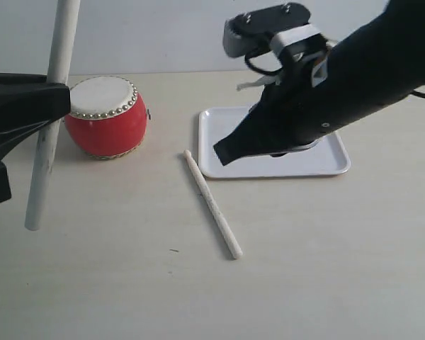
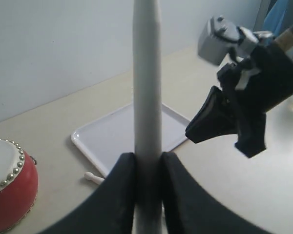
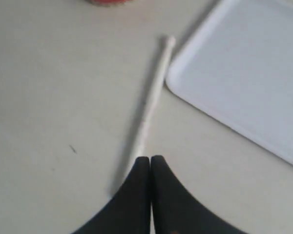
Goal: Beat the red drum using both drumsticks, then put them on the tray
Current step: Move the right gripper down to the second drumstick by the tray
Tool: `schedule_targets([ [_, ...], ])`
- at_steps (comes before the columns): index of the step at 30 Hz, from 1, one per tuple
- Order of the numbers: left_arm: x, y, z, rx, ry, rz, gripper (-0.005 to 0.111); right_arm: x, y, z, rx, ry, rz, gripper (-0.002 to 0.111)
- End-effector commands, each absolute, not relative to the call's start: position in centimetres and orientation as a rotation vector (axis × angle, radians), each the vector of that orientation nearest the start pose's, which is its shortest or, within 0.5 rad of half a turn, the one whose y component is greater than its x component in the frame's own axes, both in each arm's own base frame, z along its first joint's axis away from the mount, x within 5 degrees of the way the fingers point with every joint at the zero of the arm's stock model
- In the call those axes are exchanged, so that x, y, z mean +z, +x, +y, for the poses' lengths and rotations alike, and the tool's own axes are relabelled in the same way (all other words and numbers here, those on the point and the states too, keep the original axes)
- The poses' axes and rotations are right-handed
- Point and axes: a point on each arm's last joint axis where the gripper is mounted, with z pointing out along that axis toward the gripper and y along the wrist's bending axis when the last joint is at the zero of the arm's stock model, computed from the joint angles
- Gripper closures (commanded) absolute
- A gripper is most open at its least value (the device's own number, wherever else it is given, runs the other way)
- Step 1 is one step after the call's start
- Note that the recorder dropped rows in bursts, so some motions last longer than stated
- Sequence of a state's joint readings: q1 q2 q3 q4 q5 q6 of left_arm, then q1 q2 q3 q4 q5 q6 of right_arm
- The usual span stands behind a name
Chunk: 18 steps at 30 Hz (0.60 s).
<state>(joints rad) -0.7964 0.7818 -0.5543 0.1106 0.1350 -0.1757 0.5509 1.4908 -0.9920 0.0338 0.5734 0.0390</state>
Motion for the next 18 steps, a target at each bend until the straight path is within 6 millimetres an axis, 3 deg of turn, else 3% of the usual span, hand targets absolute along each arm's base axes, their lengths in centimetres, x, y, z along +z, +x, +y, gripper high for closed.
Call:
schedule_targets([
  [1,31.2,11.5,-11.7,-0.591,0.661,1.751,0.107,23.0,27.6,16.1,-0.106,-0.578,2.640,0.108],
  [5,31.2,11.5,-11.7,-0.589,0.662,1.755,0.107,22.0,28.9,17.2,-0.092,-0.555,2.682,0.108],
  [10,31.0,11.5,-11.6,-0.577,0.672,1.778,0.107,22.0,29.7,19.0,0.154,-0.454,2.611,0.108],
  [15,30.9,11.5,-11.5,-0.552,0.693,1.781,0.107,21.2,29.2,20.4,0.292,-0.675,2.636,0.108],
  [18,30.7,11.5,-11.5,-0.534,0.705,1.791,0.107,20.1,29.7,20.9,0.303,-0.689,2.693,0.107],
])
